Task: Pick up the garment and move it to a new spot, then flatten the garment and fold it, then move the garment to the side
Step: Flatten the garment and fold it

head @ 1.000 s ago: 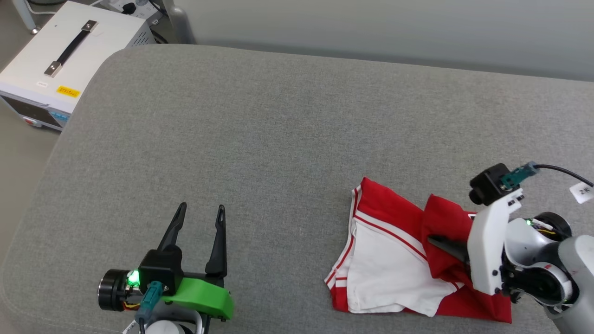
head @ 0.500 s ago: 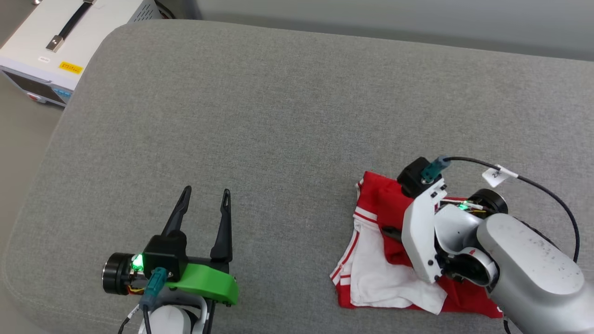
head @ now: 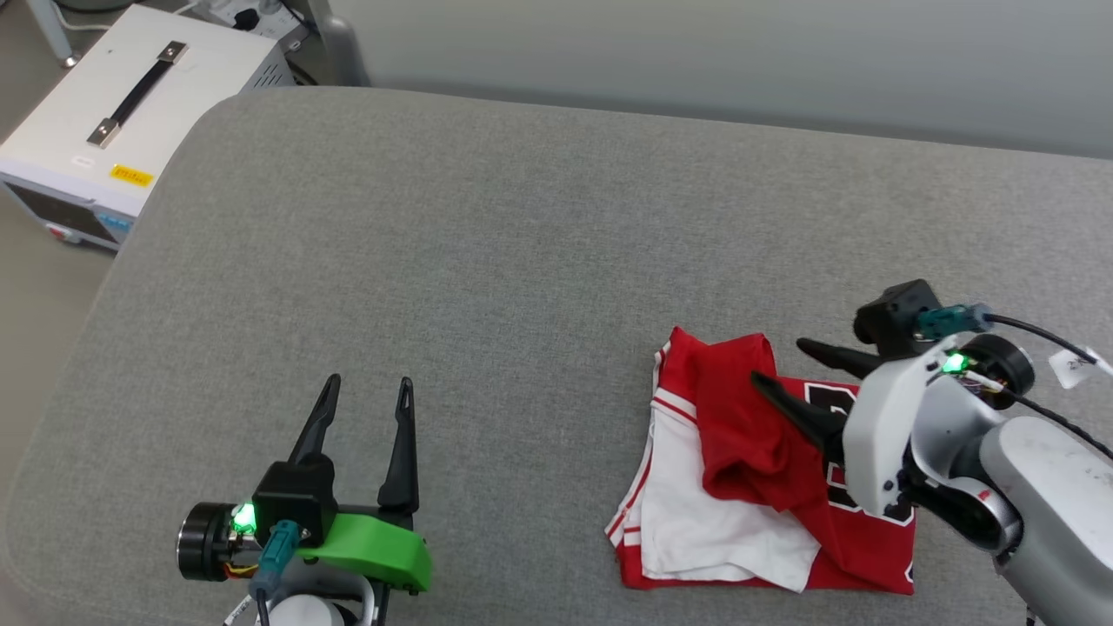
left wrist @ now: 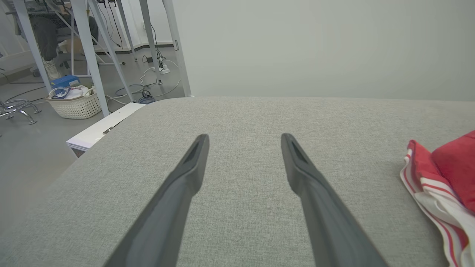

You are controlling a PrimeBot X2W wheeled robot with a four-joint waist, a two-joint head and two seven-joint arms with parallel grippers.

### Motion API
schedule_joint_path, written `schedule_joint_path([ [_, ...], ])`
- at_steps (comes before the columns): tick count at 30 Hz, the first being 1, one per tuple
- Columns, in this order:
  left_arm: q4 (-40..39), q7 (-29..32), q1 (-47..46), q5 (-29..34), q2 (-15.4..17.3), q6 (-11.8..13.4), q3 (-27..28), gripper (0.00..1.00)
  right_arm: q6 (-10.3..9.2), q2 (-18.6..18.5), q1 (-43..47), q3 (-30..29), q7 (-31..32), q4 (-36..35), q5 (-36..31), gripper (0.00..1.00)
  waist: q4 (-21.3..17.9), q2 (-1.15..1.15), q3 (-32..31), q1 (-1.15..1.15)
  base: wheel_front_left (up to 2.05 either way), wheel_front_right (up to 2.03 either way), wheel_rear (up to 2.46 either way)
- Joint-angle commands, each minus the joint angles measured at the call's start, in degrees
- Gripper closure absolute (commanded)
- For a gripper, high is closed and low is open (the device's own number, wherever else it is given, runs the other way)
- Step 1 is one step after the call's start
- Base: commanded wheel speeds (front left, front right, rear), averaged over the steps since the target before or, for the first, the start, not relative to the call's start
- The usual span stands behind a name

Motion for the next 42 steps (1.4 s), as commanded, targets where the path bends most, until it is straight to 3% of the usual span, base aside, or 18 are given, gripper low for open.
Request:
schedule_joint_path([
  [1, -0.3, -0.3, 0.9, 0.5, -0.2, 0.2, 0.4, 0.0, -0.03, -0.7, 1.8, -2.3, -2.2, -1.4, -1.5, 0.0, -2.1, 0.0, -2.2, 0.0, 0.0, 0.0, 0.0],
  [8, -1.1, -0.3, 2.1, 1.0, 0.1, 0.1, 1.3, 0.0, -0.03, 1.2, 9.2, -16.1, -11.8, -4.7, -9.8, 0.0, -4.4, 0.0, -5.0, 0.0, 0.0, 0.0, 0.0],
  [13, -1.9, -0.3, 2.9, 1.1, 0.0, 0.1, 1.7, 0.0, -0.03, 5.8, 14.8, -25.9, -19.8, -5.0, -18.7, 0.0, -5.5, 0.0, -6.2, 0.0, 0.0, 0.0, 0.0],
  [19, -2.4, -0.3, 3.8, 1.4, 0.1, 0.1, 2.0, 0.0, -0.03, 12.2, 21.2, -33.5, -27.9, -5.7, -26.7, 0.0, -6.2, 0.0, -7.1, 0.0, 0.0, 0.0, 0.0],
  [23, -2.6, -0.3, 4.7, 1.7, 0.2, 0.2, 2.0, 0.0, -0.03, 15.8, 25.4, -36.1, -31.2, -7.2, -31.2, 0.0, -6.5, 0.0, -7.8, 0.0, 0.0, 0.0, 0.0],
  [29, -3.2, -0.3, 5.8, 2.1, 0.3, 0.7, 2.1, 0.0, -0.03, 20.4, 31.2, -39.6, -32.7, -8.8, -32.8, 0.0, -6.6, 0.0, -8.7, 0.0, 0.0, 0.0, 0.0],
  [42, -3.5, -0.3, 7.8, 2.1, 0.5, 0.9, 1.9, 0.0, -0.03, 24.0, 37.0, -40.7, -33.0, -10.6, -34.4, 0.0, -6.6, 0.0, -9.4, 0.0, 0.0, 0.0, 0.0],
])
